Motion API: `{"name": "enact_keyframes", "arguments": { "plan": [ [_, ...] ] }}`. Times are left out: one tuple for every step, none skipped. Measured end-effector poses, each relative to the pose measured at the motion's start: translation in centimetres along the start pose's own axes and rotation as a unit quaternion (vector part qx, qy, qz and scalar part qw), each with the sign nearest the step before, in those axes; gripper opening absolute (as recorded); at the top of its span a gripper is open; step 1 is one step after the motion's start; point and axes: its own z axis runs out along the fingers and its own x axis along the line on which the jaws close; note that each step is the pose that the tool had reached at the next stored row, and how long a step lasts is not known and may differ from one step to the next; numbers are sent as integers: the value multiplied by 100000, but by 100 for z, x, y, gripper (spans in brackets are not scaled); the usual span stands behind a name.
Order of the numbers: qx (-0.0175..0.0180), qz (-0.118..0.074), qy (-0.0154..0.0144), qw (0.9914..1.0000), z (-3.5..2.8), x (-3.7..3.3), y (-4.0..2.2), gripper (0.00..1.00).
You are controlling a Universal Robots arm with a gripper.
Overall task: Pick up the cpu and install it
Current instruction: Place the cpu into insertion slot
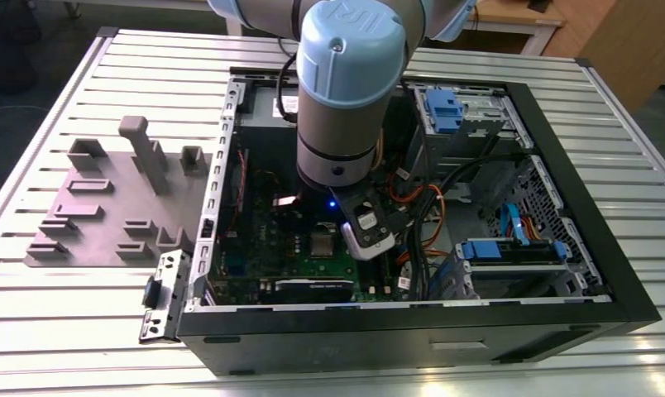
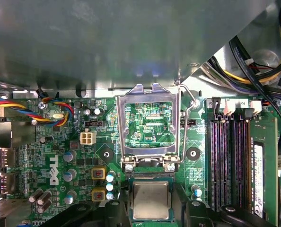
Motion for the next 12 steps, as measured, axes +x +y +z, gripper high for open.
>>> {"name": "enact_keyframes", "arguments": {
  "plan": [
    [0, 3, -1, 100000, 0, 0, 0, 46],
    [0, 1, 1, 100000, 0, 0, 0, 46],
    [-2, 0, -1, 100000, 0, 0, 0, 46],
    [-3, 8, -1, 100000, 0, 1, 0, 46],
    [-3, 14, -1, 100000, 1, 1, 0, 46],
    [-5, 22, -2, 100000, 1, 2, -2, 46],
    [-11, 28, -4, 100000, 1, 2, -7, 46],
    [-10, 31, -2, 100000, 1, 2, -12, 46],
    [-5, 30, -1, 100000, 1, 2, -13, 46],
    [-7, 33, -1, 100000, 1, 2, -13, 46],
    [-3, 30, 2, 100000, 1, 2, -13, 46],
    [-6, 46, -1, 100000, 3, 2, -14, 46]
  ]
}}
